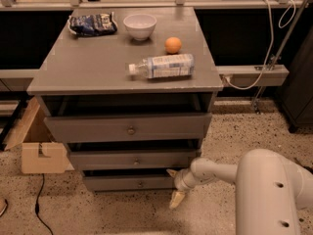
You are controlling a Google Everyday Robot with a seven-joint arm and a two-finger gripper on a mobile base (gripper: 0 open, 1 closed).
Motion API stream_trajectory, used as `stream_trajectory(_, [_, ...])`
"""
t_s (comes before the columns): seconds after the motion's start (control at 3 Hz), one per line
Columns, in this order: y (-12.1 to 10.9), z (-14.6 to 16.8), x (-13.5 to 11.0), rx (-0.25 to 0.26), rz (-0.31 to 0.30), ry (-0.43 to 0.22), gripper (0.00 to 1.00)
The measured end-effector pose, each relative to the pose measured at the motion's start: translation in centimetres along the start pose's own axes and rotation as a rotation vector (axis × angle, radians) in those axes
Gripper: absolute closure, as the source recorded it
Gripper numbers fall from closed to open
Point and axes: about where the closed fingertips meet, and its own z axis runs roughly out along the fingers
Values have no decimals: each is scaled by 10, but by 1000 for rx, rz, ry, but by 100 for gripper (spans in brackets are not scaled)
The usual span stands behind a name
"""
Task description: Open bottom drawer
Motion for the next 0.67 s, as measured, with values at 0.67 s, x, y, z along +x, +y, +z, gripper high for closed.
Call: stream_trajectory(0.67, [-33,39,24,4,72,58,4])
